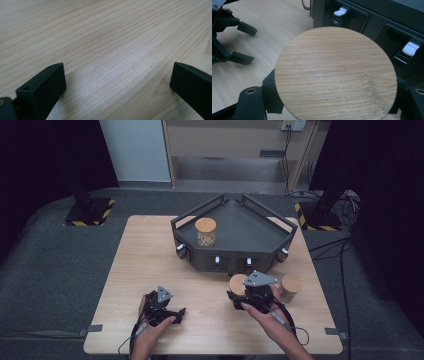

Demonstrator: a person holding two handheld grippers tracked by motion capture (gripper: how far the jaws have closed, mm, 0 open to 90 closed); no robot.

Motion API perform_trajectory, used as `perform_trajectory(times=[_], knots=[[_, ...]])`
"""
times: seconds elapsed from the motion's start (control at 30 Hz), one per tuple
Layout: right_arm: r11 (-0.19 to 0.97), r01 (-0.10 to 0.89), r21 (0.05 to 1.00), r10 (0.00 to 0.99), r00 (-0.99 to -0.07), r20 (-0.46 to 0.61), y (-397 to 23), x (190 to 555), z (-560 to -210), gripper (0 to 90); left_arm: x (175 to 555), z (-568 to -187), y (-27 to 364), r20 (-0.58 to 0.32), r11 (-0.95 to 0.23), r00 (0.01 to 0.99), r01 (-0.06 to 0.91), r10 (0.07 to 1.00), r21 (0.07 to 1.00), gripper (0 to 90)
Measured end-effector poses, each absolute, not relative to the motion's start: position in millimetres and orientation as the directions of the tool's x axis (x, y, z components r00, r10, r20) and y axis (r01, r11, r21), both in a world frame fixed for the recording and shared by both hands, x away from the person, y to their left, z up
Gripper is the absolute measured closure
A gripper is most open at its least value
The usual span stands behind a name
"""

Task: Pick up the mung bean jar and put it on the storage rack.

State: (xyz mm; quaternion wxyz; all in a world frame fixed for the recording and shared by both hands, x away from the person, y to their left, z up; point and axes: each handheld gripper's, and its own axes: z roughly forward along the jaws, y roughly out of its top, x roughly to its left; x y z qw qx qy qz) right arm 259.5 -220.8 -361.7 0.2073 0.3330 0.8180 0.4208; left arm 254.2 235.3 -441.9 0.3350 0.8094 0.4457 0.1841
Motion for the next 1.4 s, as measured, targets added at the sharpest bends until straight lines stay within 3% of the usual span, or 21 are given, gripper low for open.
perform_trajectory(times=[1.4], knots=[[0.424, 0.362, 0.830, 0.736, -0.672, -0.082, -208.6, 280.0, -323.1, 25.6, 254.2, -442.0, 235.4, -0.001, -0.378, 0.535, 0.598, 0.845, 0.707, 0.0]])
